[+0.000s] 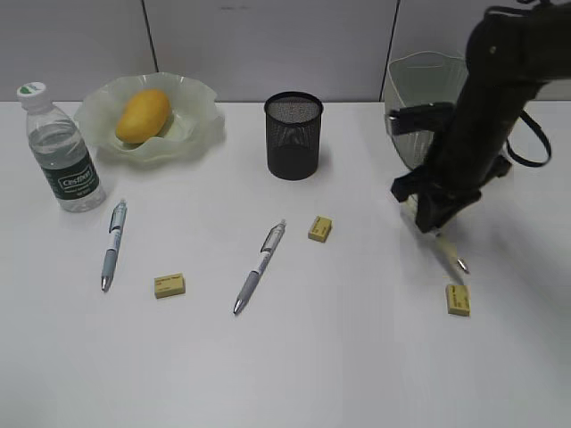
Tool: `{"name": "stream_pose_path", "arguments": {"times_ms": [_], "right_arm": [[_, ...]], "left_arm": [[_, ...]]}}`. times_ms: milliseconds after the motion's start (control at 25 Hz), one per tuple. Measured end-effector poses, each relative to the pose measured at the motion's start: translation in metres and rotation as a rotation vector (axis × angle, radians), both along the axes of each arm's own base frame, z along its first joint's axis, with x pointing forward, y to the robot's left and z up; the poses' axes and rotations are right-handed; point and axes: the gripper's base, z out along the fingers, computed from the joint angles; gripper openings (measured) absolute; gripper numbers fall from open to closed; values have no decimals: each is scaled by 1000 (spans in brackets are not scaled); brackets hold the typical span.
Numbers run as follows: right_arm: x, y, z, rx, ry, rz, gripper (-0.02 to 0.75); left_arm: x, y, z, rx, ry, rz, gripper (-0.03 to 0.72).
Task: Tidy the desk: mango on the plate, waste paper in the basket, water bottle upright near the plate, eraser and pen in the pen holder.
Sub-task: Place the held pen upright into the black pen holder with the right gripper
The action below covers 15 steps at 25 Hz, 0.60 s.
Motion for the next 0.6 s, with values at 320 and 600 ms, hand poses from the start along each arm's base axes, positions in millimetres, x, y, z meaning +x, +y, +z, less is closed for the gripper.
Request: {"name": "stream_pose_path", "arguments": {"times_ms": [320, 600], "right_arm": [[27, 97, 84, 146, -376, 174, 115], [50, 135, 153, 391, -803, 131, 115]], "left_arm": [[0, 0, 0, 0, 0, 0, 309], [0, 0, 0, 0, 0, 0, 309]]}}
